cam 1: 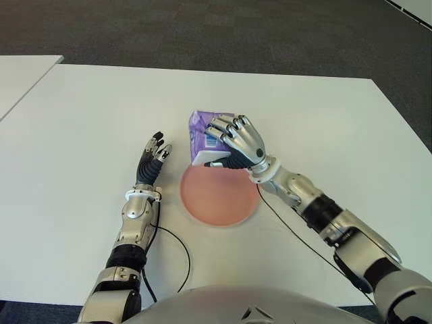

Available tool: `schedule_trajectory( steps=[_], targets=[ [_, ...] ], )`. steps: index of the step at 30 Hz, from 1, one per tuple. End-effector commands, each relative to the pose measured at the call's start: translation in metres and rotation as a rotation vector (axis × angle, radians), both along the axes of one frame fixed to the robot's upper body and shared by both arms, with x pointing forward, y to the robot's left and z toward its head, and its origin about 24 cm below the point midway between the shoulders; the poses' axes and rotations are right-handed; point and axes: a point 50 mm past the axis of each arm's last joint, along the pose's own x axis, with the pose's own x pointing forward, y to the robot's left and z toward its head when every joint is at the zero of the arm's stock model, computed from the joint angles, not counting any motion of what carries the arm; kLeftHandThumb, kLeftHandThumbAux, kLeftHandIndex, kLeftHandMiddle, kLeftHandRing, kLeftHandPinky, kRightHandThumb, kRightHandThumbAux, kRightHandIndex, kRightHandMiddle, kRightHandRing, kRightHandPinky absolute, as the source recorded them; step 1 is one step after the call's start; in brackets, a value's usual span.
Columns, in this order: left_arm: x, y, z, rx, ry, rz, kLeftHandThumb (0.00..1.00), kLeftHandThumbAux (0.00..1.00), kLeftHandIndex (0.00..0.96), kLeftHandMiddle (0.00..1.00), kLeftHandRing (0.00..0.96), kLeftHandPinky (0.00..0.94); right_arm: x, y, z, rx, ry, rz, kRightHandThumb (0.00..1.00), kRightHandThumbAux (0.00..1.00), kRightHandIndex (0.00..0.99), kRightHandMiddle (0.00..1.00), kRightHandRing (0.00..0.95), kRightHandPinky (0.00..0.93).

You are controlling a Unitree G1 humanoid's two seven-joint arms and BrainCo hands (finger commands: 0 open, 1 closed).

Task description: Put the tissue paper into the plate.

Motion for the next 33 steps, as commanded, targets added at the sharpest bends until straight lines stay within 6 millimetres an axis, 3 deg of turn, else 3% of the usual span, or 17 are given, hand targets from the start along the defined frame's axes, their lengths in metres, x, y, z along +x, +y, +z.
schedule_trajectory(
  steps=[1,17,33],
  targets=[
    [-0.021,0.002,-0.032,-0.029,0.168,0.014,0.000,0.490,0.000,0.000,0.000,0.000,-0.014,-0.001,0.003,-0.073,0.031,0.074,0.744,0.709,0.441,0.827,0.826,0.817],
    [-0.019,0.001,-0.034,-0.002,0.178,0.022,0.000,0.461,0.000,0.000,0.000,0.000,-0.043,0.005,-0.001,-0.180,0.210,0.187,0.733,0.713,0.440,0.815,0.810,0.817],
    [-0.021,0.002,-0.033,-0.004,0.175,0.020,0.000,0.459,0.000,0.000,0.000,0.000,-0.036,0.000,-0.011,-0.254,0.201,0.125,0.733,0.713,0.440,0.818,0.813,0.821]
  ],
)
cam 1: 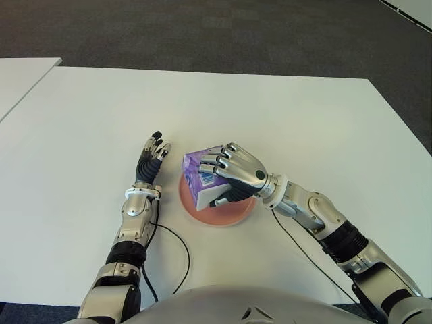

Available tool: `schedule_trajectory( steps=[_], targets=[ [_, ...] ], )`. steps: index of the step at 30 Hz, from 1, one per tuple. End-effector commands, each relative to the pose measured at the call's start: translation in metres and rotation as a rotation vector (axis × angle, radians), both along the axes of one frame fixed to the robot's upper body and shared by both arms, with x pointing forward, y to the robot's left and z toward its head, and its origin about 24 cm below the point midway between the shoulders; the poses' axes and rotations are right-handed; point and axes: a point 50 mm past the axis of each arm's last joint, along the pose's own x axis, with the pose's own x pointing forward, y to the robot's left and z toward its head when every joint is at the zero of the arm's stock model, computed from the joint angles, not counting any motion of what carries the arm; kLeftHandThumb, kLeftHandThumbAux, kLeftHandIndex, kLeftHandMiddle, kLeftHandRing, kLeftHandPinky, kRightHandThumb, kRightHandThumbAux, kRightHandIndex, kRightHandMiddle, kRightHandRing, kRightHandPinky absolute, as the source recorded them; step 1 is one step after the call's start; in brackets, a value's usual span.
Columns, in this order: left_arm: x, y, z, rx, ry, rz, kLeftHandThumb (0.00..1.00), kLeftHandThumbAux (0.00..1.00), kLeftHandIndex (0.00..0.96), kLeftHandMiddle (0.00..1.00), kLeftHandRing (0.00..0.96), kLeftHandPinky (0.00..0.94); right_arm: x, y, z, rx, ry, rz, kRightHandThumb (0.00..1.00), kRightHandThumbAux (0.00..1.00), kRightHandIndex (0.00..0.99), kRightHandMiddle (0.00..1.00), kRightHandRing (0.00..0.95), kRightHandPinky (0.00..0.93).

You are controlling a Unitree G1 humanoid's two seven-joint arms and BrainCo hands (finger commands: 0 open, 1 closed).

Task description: Put the tissue paper into the plate.

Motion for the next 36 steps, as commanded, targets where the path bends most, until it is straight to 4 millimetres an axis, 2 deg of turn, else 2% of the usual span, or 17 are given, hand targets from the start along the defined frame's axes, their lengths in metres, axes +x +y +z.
schedule_trajectory(
  steps=[1,8,12,13,14,15,16,19,22,25,36],
  targets=[
    [-0.025,0.002,-0.031,-0.016,0.165,0.020,0.000,0.460,0.000,0.000,0.000,0.000,0.002,0.000,-0.008,-0.017,-0.012,-0.011,0.733,0.713,0.440,0.819,0.814,0.821],
    [-0.025,0.002,-0.031,-0.017,0.159,0.012,0.000,0.465,0.000,0.000,0.000,0.000,0.008,-0.002,-0.024,-0.045,0.038,-0.055,0.736,0.712,0.440,0.817,0.812,0.804],
    [-0.025,0.003,-0.030,-0.018,0.151,0.010,0.000,0.473,0.000,0.000,0.000,0.000,0.010,-0.001,-0.027,-0.046,0.086,-0.089,0.730,0.712,0.436,0.779,0.771,0.741],
    [-0.025,0.003,-0.030,-0.017,0.150,0.009,0.000,0.474,0.000,0.000,0.000,0.000,0.010,-0.001,-0.027,-0.050,0.092,-0.096,0.718,0.714,0.431,0.709,0.690,0.660],
    [-0.026,0.003,-0.030,-0.016,0.148,0.007,0.000,0.475,0.000,0.000,0.000,0.000,0.011,-0.002,-0.028,-0.097,0.098,-0.109,0.714,0.714,0.429,0.684,0.660,0.631],
    [-0.026,0.003,-0.030,-0.014,0.147,0.006,0.000,0.475,0.000,0.000,0.000,0.000,0.012,-0.003,-0.029,-0.131,0.103,-0.119,0.539,0.678,0.311,0.477,0.448,0.415],
    [-0.026,0.003,-0.030,-0.012,0.146,0.003,0.000,0.474,0.000,0.000,0.000,0.000,0.012,-0.003,-0.030,-0.170,0.105,-0.126,0.421,0.656,0.234,0.343,0.310,0.274],
    [-0.026,0.003,-0.029,-0.006,0.139,-0.005,0.000,0.472,0.000,0.000,0.000,0.000,0.013,-0.004,-0.031,-0.243,0.105,-0.142,0.231,0.604,0.095,0.136,0.109,0.089],
    [-0.026,0.004,-0.029,-0.003,0.130,-0.008,0.000,0.472,0.000,0.000,0.000,0.000,0.014,-0.005,-0.031,-0.274,0.105,-0.155,0.120,0.560,0.031,0.045,0.035,0.029],
    [-0.027,0.003,-0.028,-0.013,0.121,0.000,0.000,0.475,0.000,0.000,0.000,0.000,0.014,-0.007,-0.031,-0.280,0.110,-0.172,0.047,0.505,0.010,0.014,0.011,0.009],
    [-0.026,0.003,-0.028,-0.039,0.125,0.023,0.000,0.491,0.000,0.000,0.000,0.000,0.015,-0.011,-0.032,-0.201,0.152,-0.180,0.000,0.381,0.000,0.000,0.000,0.000]
  ],
)
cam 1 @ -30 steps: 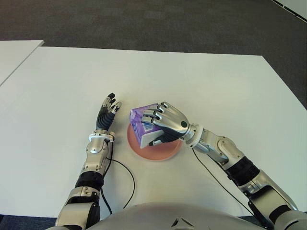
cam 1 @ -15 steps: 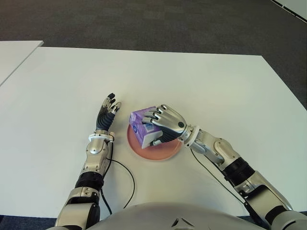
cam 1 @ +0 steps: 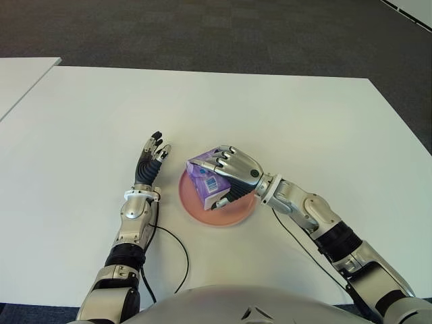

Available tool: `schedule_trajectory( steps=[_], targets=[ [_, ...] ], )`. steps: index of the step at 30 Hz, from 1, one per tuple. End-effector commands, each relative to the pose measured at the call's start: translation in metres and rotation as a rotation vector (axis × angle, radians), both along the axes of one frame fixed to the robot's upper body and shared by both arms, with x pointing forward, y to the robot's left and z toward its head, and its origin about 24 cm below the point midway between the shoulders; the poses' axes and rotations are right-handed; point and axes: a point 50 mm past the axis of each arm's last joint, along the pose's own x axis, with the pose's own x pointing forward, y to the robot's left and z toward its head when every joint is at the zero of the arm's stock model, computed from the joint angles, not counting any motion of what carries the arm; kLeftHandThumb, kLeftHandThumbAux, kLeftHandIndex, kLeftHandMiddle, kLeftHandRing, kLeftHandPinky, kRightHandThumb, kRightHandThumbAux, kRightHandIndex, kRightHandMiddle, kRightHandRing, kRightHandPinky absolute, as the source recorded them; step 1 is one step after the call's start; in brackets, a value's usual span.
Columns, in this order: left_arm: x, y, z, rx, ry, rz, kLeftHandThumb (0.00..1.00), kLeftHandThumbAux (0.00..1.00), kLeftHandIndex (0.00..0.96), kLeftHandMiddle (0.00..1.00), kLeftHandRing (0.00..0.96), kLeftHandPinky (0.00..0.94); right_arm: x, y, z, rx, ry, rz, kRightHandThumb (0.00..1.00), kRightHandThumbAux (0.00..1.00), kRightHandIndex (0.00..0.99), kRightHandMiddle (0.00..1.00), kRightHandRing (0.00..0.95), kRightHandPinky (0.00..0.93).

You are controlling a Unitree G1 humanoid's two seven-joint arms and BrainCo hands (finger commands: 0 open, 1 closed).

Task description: Put the tissue paper into the plate.

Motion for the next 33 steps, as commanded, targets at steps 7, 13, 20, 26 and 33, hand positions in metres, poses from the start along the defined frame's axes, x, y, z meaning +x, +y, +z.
schedule_trajectory(
  steps=[7,13,20,26,33],
  targets=[
    [-0.022,0.001,-0.029,-0.037,0.154,0.012,0.000,0.481,0.000,0.000,0.000,0.000,-0.001,-0.008,-0.008,0.021,0.052,-0.021,0.000,0.358,0.000,0.000,0.000,0.000],
    [-0.021,0.001,-0.029,-0.041,0.162,0.018,0.000,0.482,0.000,0.000,0.000,0.000,-0.001,-0.011,-0.006,0.025,0.042,-0.021,0.000,0.349,0.000,0.000,0.000,0.000],
    [-0.021,0.001,-0.028,-0.035,0.161,0.024,0.000,0.489,0.000,0.000,0.000,0.000,0.001,-0.013,-0.001,0.029,0.026,-0.022,0.000,0.348,0.000,0.000,0.000,0.000],
    [-0.021,0.001,-0.029,-0.028,0.158,0.025,0.000,0.501,0.000,0.000,0.000,0.000,0.011,-0.018,0.026,0.051,-0.003,-0.026,0.001,0.359,0.000,0.000,0.000,0.000],
    [-0.021,0.000,-0.029,-0.037,0.162,0.023,0.000,0.499,0.000,0.000,0.000,0.000,0.029,-0.027,0.060,0.158,0.004,-0.074,0.014,0.377,0.000,0.000,0.000,0.000]
  ],
)
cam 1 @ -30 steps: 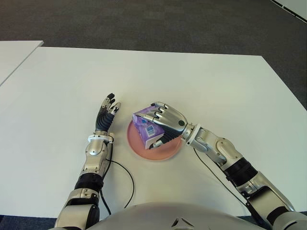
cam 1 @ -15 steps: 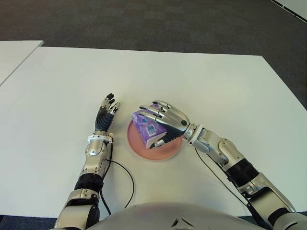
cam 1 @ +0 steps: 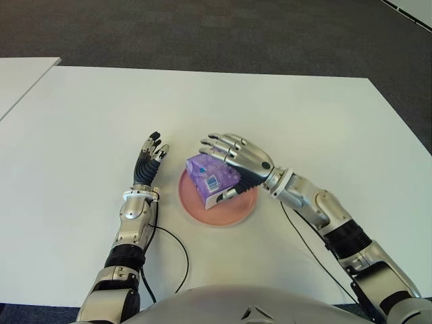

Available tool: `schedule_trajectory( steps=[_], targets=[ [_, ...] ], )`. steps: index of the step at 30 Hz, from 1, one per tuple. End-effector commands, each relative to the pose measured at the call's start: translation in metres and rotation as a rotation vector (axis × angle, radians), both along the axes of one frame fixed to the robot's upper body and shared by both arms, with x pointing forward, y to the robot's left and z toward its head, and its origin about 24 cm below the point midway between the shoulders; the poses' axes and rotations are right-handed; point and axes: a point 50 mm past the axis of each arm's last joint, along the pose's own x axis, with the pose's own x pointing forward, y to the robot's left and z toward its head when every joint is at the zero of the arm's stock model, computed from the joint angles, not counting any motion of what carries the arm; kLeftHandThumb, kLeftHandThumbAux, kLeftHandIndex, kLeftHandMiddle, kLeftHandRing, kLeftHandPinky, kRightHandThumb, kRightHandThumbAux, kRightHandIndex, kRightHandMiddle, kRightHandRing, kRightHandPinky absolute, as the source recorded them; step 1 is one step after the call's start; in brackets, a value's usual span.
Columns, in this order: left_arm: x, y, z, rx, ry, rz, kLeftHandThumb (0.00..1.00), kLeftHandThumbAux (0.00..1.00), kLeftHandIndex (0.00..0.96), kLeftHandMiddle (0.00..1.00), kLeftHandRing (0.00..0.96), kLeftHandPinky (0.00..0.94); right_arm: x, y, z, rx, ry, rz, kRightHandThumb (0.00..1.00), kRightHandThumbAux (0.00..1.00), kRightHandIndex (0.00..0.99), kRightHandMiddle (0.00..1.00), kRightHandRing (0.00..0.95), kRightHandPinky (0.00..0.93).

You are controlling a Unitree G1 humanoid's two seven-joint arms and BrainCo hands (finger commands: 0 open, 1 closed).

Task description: Put the tissue paper into the plate.

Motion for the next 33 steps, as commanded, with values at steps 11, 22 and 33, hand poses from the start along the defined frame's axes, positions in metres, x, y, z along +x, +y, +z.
schedule_trajectory(
  steps=[11,22,33],
  targets=[
    [-0.020,-0.001,-0.028,-0.018,0.151,0.008,0.000,0.495,0.000,0.000,0.000,0.000,0.022,-0.040,0.056,0.353,0.021,-0.140,0.088,0.382,0.000,0.000,0.000,0.000],
    [-0.020,-0.003,-0.027,-0.005,0.138,0.020,0.000,0.464,0.000,0.000,0.000,0.000,0.025,-0.072,0.080,0.745,0.098,-0.333,0.152,0.347,0.000,0.000,0.000,0.000],
    [-0.021,-0.002,-0.029,-0.016,0.156,0.005,0.000,0.477,0.000,0.000,0.000,0.000,0.036,-0.092,0.074,0.956,0.065,-0.410,0.090,0.406,0.000,0.000,0.000,0.000]
  ],
)
